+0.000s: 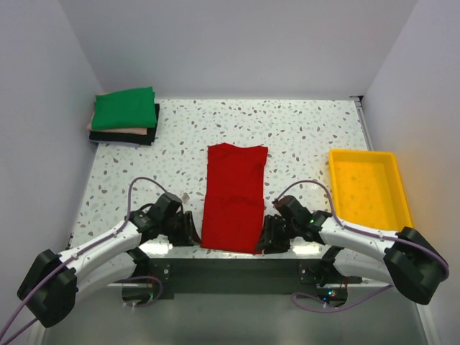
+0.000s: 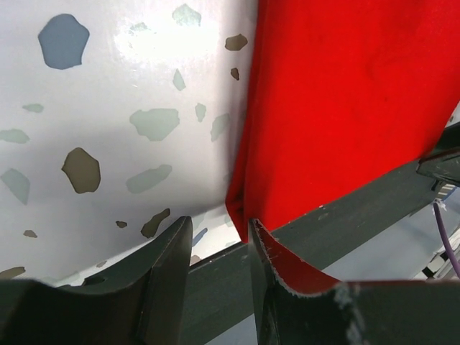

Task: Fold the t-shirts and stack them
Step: Fold the tshirt

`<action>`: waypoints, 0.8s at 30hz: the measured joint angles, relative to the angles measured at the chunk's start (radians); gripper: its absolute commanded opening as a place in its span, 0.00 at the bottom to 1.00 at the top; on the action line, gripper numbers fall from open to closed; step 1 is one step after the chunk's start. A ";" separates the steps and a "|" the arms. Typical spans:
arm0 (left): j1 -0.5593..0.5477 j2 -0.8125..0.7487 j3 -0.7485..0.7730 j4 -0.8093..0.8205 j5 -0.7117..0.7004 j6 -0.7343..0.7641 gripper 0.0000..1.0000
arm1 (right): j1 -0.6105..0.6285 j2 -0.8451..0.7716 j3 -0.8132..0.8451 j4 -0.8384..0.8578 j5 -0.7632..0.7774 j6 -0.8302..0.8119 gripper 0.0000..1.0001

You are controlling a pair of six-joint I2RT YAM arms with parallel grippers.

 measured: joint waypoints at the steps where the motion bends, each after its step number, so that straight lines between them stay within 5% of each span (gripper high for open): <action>1: 0.000 -0.005 0.000 -0.002 0.001 0.000 0.41 | 0.000 -0.001 -0.003 0.006 -0.001 0.006 0.47; 12: 0.000 -0.084 0.058 -0.035 0.015 0.002 0.42 | 0.000 -0.041 -0.044 0.043 -0.005 0.054 0.47; 24: -0.014 -0.004 0.028 -0.002 0.019 0.000 0.40 | 0.000 -0.041 -0.053 0.061 -0.008 0.072 0.46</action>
